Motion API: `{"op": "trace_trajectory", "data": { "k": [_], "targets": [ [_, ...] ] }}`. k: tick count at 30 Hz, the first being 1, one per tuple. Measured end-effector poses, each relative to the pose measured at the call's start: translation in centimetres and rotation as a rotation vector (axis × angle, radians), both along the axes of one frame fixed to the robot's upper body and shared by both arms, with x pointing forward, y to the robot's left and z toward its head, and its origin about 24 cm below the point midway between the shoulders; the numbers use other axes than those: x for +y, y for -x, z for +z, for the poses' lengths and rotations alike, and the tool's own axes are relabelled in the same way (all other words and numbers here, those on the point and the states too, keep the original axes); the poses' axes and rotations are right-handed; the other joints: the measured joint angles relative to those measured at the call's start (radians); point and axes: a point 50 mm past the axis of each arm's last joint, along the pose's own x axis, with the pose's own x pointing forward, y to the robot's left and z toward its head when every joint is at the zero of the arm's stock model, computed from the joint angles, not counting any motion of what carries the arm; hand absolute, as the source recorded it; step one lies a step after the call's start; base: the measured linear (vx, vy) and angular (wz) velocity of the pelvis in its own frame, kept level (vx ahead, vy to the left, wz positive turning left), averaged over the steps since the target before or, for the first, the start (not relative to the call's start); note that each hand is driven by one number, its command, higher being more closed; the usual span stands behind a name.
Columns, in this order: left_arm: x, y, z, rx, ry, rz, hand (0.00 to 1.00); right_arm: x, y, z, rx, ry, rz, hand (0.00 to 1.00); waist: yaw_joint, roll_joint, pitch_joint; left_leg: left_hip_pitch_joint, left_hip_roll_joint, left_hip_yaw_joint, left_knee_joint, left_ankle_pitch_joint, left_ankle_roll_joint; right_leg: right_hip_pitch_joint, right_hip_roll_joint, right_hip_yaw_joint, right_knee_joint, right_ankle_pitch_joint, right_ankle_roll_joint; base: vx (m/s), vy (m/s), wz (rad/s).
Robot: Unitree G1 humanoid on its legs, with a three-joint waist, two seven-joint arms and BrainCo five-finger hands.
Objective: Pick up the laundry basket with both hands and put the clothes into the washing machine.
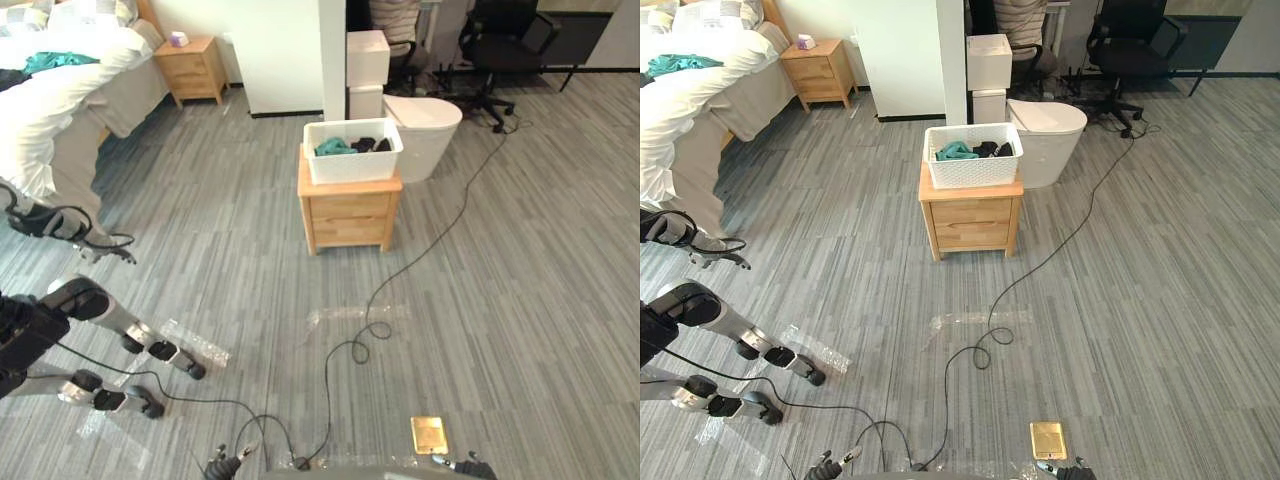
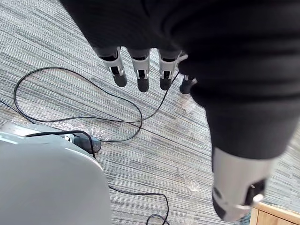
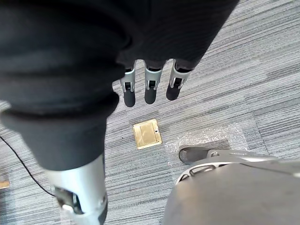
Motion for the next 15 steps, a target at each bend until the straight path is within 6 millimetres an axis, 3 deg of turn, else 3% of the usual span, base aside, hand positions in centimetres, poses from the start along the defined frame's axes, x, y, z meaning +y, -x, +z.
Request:
{"op": "trace_trajectory", "data": {
  "k": [15],
  "targets": [
    [0.04,0.05,0.0,0.001,-0.001,0.001,0.0,0.01,0.03,0.0,-0.006,-0.003,-0.023,0.0,0.0,-0.006,0.011,0.011,-0.017,0.003,-0.02,0.007,-0.007,0.002,-0.017,-0.026,-0.005,0.013,-0.021,-0.03,0.007,0.0]
  ]
}}
